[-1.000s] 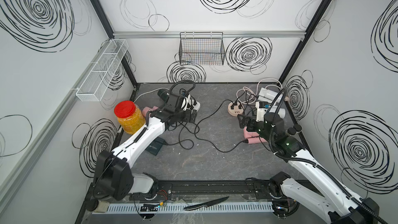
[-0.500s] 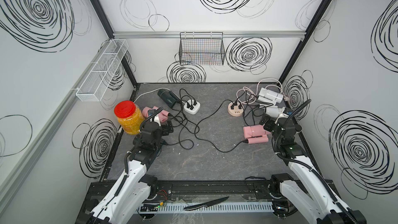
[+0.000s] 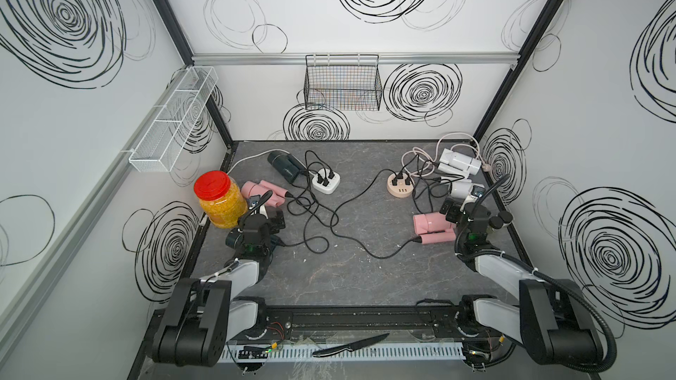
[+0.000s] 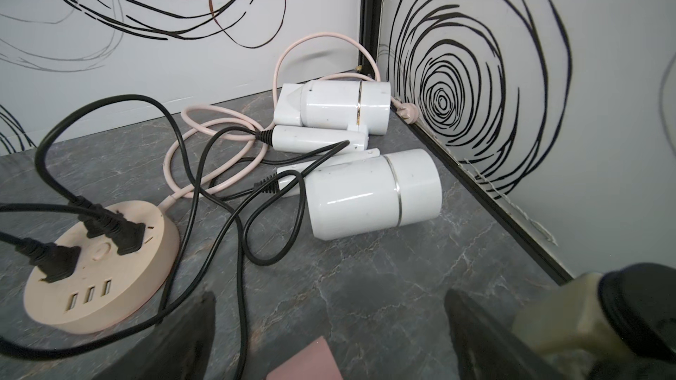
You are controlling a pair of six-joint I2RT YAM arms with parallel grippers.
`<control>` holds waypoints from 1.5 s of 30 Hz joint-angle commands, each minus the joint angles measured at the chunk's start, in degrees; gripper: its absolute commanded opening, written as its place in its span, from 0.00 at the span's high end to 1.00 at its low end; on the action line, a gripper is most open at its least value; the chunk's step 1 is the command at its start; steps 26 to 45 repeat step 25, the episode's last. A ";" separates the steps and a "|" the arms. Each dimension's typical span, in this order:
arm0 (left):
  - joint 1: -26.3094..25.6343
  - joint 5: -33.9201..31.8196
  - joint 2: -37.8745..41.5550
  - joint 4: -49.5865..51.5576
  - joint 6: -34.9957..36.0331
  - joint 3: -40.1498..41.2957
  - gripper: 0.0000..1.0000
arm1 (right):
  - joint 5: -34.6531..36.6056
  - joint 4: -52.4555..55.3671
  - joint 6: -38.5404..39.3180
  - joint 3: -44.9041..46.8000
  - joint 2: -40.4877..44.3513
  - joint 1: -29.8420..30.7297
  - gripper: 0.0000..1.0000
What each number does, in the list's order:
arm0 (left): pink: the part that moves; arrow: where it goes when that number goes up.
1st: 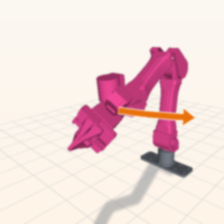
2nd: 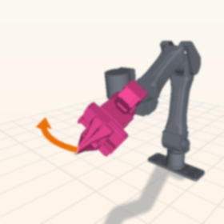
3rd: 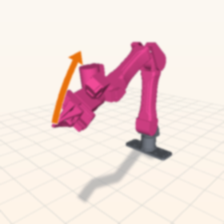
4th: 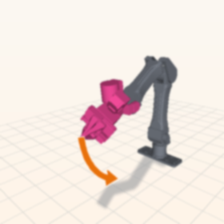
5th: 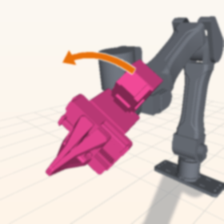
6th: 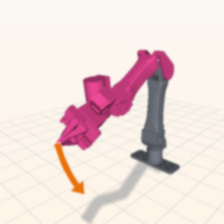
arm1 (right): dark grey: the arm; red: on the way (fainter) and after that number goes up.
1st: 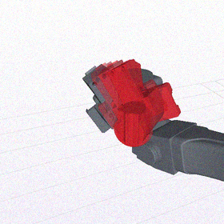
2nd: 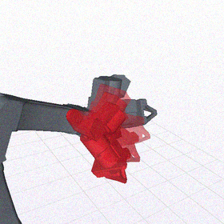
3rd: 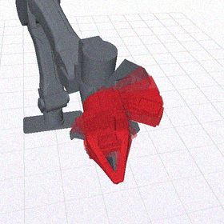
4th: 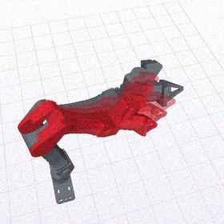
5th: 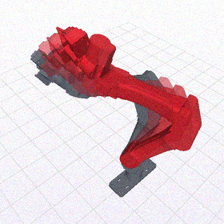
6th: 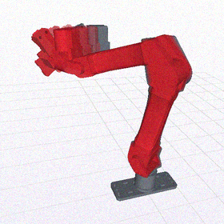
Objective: Charge the blow dryers
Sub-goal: Reset both arms
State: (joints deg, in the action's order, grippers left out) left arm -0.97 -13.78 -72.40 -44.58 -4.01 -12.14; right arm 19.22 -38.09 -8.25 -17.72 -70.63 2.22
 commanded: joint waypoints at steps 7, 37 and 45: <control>-4.93 0.57 -12.18 -28.93 5.80 0.38 0.01 | -9.30 -21.32 2.79 3.08 -12.42 -2.87 0.00; -2.89 2.84 -11.36 -24.07 4.26 -1.37 0.01 | -11.88 -15.20 3.88 -0.55 -13.45 -2.75 0.00; -2.89 2.84 -11.36 -24.07 4.26 -1.37 0.01 | -11.88 -15.20 3.88 -0.55 -13.45 -2.75 0.00</control>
